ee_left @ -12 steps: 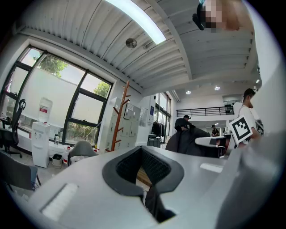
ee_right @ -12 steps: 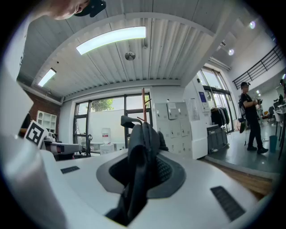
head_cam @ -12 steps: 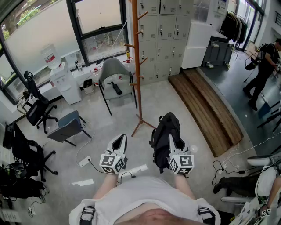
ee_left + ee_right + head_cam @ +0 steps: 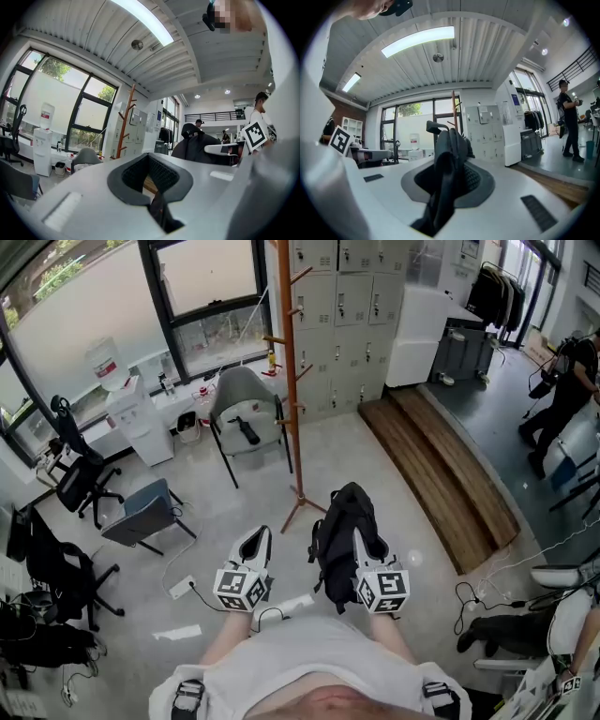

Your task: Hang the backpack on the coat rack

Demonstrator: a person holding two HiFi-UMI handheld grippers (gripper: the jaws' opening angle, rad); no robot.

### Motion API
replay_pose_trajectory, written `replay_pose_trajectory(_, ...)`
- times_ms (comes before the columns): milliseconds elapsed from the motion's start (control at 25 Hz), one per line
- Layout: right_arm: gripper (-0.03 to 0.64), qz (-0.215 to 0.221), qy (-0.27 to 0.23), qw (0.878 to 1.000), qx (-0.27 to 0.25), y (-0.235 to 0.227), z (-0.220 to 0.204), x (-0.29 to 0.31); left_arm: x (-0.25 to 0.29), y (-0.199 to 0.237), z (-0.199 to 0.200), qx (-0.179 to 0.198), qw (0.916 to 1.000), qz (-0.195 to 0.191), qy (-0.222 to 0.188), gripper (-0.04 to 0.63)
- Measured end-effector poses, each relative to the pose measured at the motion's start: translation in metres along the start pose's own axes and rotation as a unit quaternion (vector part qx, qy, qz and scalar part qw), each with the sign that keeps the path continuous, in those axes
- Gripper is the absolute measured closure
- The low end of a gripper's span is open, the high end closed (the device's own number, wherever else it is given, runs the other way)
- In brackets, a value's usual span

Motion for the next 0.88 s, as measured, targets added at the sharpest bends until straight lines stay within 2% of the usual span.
replay_pose_trajectory(640,0.541,0.034,-0.008,0.999,0.014,-0.032,-0.005,-0.008,0.012,-0.03,-0.014,-0.006,0.9995,0.03,-0.003,0.588)
replay_pose_trajectory(880,0.541,0.032,-0.006,0.999,0.019,-0.053,-0.005,0.001,0.03,-0.037,-0.012,-0.005,0.9996,0.029,0.0,0.588)
Point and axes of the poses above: the fingertips, and each gripper's own axes: x forward along the fingers, y to its left, z out of its top, the point moved 2 cm from there along -x, backward along the fingers, and after that the axes turned 9 degrees about z, right-handed, at the moved point
